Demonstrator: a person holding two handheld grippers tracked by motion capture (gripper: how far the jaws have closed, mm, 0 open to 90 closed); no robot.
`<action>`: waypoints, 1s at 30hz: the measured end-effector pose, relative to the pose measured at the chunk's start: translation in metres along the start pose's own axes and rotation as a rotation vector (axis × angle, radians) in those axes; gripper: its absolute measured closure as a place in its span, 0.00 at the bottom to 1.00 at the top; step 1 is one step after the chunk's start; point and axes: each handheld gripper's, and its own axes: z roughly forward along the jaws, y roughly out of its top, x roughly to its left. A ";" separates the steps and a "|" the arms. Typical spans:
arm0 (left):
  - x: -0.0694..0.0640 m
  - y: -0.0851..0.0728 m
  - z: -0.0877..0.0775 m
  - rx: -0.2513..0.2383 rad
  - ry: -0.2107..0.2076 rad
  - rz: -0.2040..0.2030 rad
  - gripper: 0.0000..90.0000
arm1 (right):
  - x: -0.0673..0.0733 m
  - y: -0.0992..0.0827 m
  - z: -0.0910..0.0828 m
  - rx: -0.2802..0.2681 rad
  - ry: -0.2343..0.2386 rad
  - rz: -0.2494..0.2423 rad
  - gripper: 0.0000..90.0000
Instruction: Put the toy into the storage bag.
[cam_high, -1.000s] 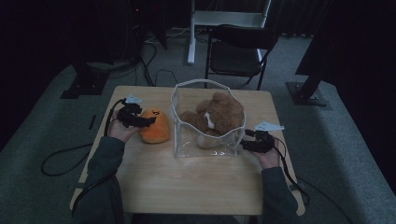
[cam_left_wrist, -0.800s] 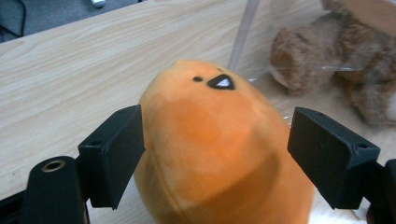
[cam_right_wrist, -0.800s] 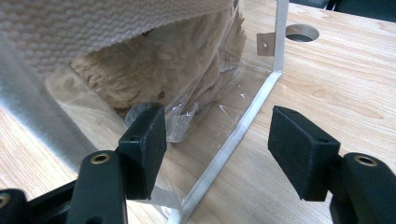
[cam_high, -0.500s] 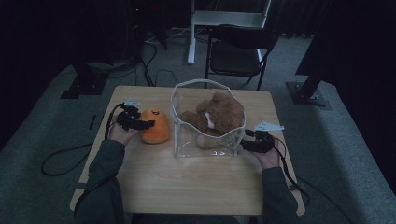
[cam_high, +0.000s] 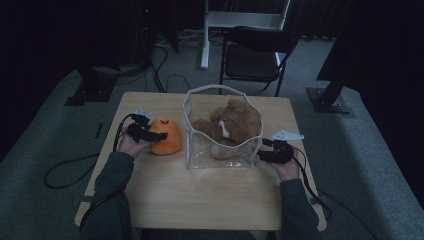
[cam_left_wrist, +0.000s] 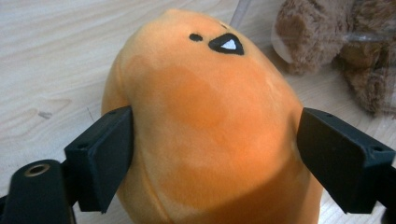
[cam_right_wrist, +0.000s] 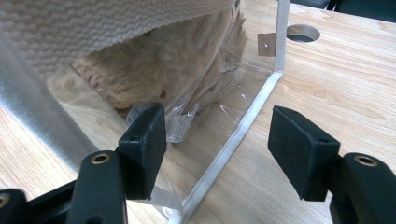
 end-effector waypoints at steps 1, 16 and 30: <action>0.001 -0.001 0.001 0.007 -0.004 -0.004 0.13 | 0.000 0.000 0.000 0.000 0.000 0.000 0.40; 0.001 -0.007 0.001 0.025 0.002 -0.004 0.13 | 0.000 0.000 0.000 -0.001 0.003 0.002 0.40; -0.016 -0.006 -0.002 -0.041 0.113 0.057 0.40 | 0.000 0.000 0.000 0.000 0.000 0.000 0.40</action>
